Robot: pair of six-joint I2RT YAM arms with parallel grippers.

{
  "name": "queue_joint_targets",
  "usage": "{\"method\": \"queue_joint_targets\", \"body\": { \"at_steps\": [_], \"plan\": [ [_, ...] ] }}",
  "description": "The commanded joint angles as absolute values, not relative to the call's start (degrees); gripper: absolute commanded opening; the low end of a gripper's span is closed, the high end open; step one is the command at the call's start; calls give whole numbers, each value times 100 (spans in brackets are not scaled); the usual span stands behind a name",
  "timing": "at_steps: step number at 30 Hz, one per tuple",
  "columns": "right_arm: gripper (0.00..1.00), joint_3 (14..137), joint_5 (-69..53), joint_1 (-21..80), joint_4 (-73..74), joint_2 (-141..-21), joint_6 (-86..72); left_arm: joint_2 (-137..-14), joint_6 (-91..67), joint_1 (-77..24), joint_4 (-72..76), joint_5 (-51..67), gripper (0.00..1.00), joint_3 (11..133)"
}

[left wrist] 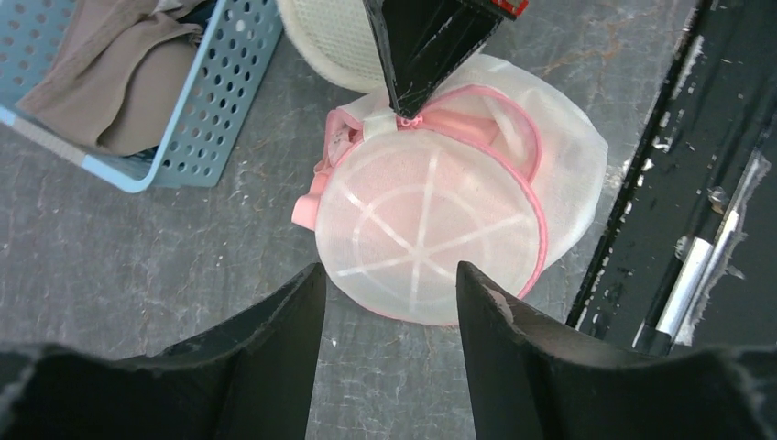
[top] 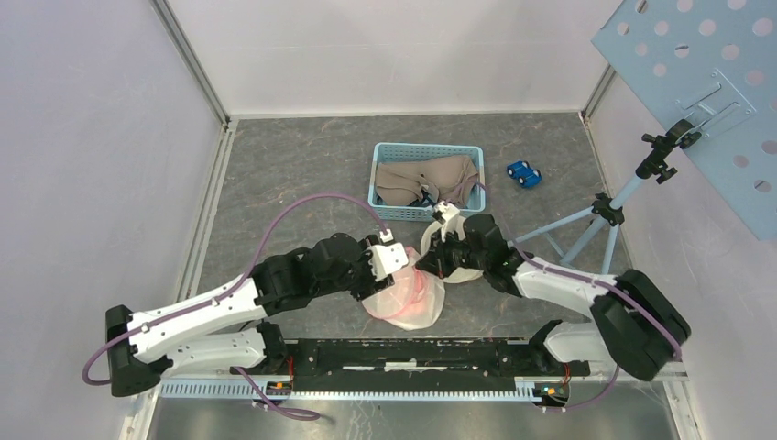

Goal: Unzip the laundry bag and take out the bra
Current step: Unzip the laundry bag at the center of the board, then adjust the laundry bag at the center of the board.

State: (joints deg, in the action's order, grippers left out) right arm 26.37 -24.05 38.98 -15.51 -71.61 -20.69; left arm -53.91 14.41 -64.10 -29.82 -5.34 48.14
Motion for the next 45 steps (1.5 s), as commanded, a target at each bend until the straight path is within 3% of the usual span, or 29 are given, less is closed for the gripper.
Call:
{"method": "queue_joint_targets", "body": {
  "at_steps": [1,10,14,18,20,24,29,36,45],
  "plan": [
    [0,3226,-2483,4008,-2253,-7726,-2098,-5239,1107,-6417,-2717,-1130,62,4756],
    [3,4405,-2718,4411,-2330,-8808,-2020,-4814,515,-6139,-2707,-1720,71,4590],
    [19,4535,-2521,4404,-2060,-8628,-1847,-4806,343,-5687,-2900,-1676,73,4708],
    [49,4394,-2191,4377,-1416,-8030,-1339,-5024,-118,-4873,-3226,-1229,75,5035],
    [59,4265,-1982,4384,-1118,-7620,-1067,-5209,-421,-4441,-3395,-938,75,5255],
    [68,3871,-1799,4452,-879,-6709,-681,-5637,-677,-4008,-3592,-503,78,5638],
    [70,3890,-1255,5027,-339,-6260,-89,-6159,-979,-3467,-3704,-52,84,5917],
    [70,3754,-914,5560,-285,-6500,-250,-6321,-1224,-2502,-3788,767,87,5814],
    [56,3047,-416,5888,-224,-6704,-905,-6126,-1728,-2013,-3386,1034,88,5271]
  ]
}}
